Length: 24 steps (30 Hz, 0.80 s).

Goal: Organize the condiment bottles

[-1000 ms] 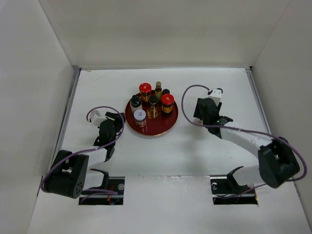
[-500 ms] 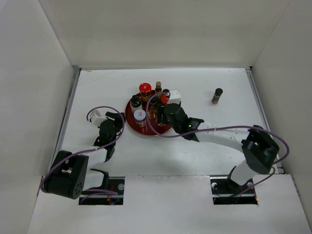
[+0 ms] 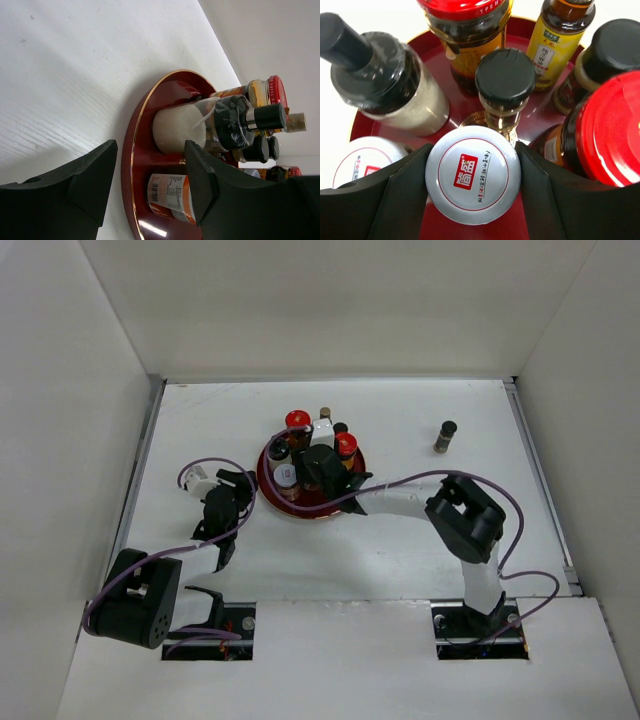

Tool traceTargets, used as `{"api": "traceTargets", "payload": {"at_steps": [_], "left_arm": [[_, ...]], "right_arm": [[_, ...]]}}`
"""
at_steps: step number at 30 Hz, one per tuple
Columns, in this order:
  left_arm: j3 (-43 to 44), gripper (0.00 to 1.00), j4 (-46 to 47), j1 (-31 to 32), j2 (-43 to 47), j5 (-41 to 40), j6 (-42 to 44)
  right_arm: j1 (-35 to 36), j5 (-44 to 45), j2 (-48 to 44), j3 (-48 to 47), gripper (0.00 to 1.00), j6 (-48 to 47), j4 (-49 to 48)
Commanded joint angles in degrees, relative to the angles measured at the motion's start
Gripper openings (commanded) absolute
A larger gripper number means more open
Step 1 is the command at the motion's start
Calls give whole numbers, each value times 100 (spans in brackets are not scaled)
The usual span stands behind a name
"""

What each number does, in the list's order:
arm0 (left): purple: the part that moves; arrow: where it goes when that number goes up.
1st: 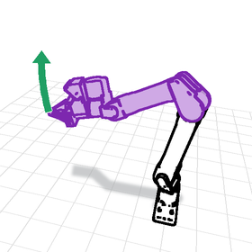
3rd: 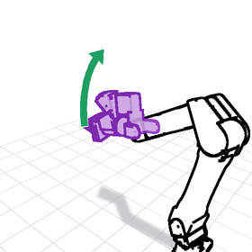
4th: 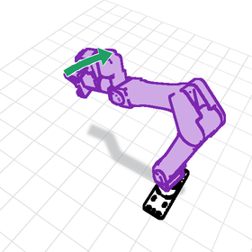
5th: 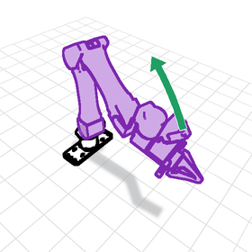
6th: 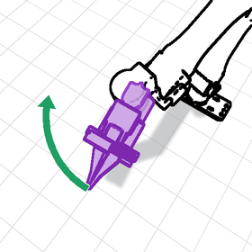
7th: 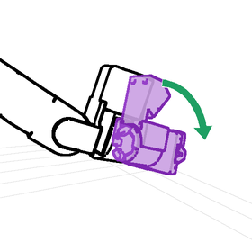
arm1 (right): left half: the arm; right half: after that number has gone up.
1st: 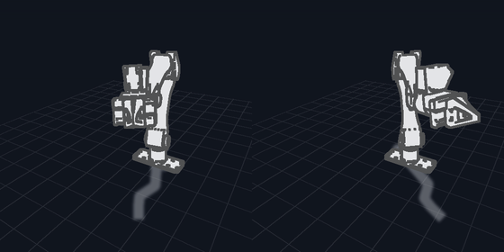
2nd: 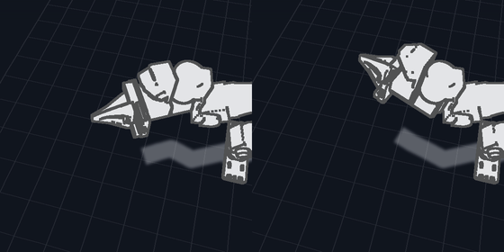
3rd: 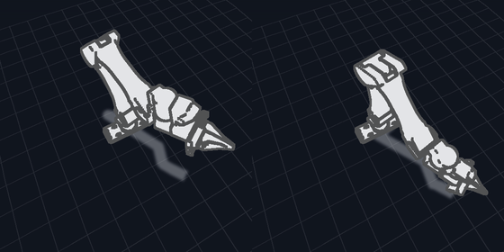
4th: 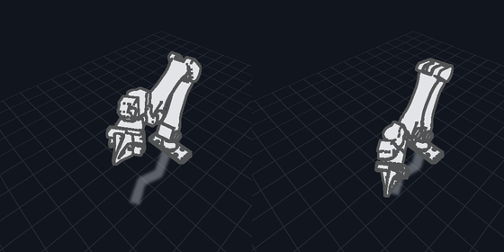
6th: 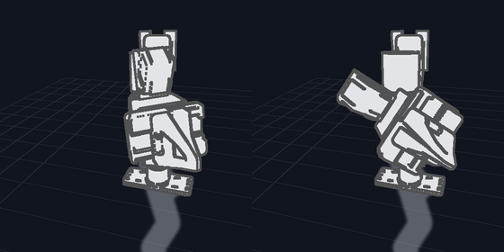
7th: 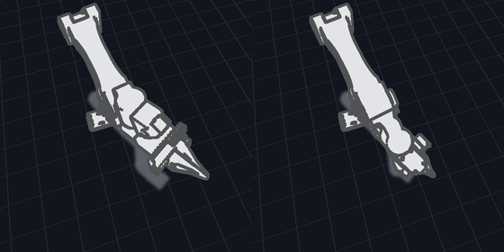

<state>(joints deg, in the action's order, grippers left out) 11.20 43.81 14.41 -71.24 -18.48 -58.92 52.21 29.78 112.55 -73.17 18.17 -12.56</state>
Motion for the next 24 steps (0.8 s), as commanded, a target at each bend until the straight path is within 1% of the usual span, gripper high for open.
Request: {"api": "traceTargets", "payload": {"at_steps": [1,3,6,8,14,17,18,19,21,22,23,24], "left_arm": [[49,54,277,39,146,-68,56],[40,54,277,-4,111,-33,21],[49,54,277,39,119,-59,47],[66,54,277,48,93,-68,56],[57,54,277,48,128,-68,56],[40,54,277,-5,119,-24,12],[57,54,277,56,128,-76,64],[66,54,277,57,119,-77,64],[66,54,277,57,76,-51,21],[66,54,286,40,67,-24,12],[58,54,286,57,84,-33,20],[66,54,294,83,110,-59,55]], "right_arm": [[22,335,21,-435,61,-42,-766],[22,423,-22,-409,76,-42,-766],[31,484,-233,-295,85,-33,-634],[39,572,-435,-155,87,2,-590],[215,695,-1243,355,85,11,-388],[250,766,-1717,645,79,-51,-300],[190,792,-2311,1055,61,10,-300],[189,792,-2317,1059,61,11,-300],[-125,801,-2728,1347,46,-7,-291],[-336,758,-2895,1488,41,-16,-291],[-599,740,-3053,1611,39,-24,-248],[-854,757,-3186,1717,39,-7,-178]]}}
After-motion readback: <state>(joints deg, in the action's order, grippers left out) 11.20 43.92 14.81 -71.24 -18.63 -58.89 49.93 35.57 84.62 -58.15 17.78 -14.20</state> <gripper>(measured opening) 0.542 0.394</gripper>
